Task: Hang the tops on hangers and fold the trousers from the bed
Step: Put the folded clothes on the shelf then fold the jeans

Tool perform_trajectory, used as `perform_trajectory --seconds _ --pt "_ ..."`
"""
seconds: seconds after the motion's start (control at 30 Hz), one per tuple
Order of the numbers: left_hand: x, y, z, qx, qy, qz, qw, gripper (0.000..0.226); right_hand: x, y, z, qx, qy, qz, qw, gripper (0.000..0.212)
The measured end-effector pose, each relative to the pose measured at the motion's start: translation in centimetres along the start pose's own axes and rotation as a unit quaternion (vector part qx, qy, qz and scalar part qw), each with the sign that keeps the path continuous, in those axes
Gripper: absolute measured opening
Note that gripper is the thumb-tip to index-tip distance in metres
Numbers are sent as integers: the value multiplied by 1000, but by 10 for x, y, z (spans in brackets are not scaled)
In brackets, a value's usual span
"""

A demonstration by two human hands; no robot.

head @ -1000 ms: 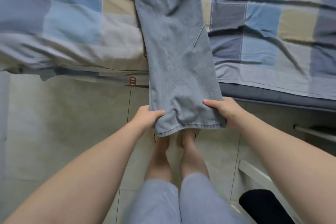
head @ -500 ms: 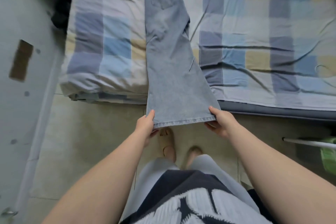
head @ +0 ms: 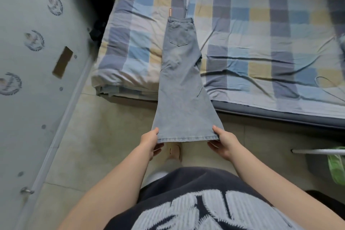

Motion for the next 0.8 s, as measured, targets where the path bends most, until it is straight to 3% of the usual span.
perform_trajectory --seconds 0.2,0.33,0.57,0.8 --pt "-50 82 25 71 -5 54 996 25 -13 -90 55 -67 -7 -32 997 19" --pt "-62 88 35 68 -8 47 997 17 -19 -108 64 -112 0 -30 993 21" --pt "-51 51 29 -10 -14 -4 1000 17 -32 -63 40 -87 6 30 996 18" --pt "-1 -30 6 -141 6 -36 989 17 -33 31 -12 -51 33 68 996 12"
Point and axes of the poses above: each hand's wrist, its own x-axis towards the middle knuckle, its own z-axis out of the back of the hand, y = z × x, the point moved 6 cm from there along x, towards the middle knuckle, and after that the axes turned 14 degrees about -z, right-handed, at the moved point
